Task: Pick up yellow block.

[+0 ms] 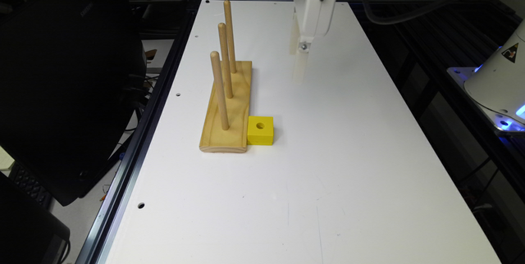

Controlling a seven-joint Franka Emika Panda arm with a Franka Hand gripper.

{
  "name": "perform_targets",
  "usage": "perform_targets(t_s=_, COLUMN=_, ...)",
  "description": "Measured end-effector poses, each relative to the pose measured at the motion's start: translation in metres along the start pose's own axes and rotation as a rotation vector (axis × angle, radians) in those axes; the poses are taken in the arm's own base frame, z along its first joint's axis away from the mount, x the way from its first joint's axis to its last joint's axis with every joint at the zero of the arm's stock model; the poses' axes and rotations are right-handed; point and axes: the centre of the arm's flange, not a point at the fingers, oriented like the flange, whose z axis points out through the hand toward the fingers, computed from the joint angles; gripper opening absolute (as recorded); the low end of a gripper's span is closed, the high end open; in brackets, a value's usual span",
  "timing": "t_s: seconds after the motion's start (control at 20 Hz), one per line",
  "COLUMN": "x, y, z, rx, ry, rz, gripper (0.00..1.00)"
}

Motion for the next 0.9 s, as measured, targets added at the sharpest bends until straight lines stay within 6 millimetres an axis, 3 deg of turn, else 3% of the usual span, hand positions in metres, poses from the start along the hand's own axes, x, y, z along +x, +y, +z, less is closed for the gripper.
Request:
perform_targets(t_s=0.25, x=0.006, y=-0.011, z=0.005, rx=0.003, ry=-0.004, rz=-0.001, gripper=1.0)
perform_targets(t_s=0.5, x=-0.002, y=-0.033, z=0.004, rx=0.016, ry=-0.005, rz=-0.003, gripper=1.0)
perform_targets(t_s=0.9, x=0.0, y=-0.037, z=0.006, rx=0.018, ry=-0.006, rz=-0.002, gripper=1.0)
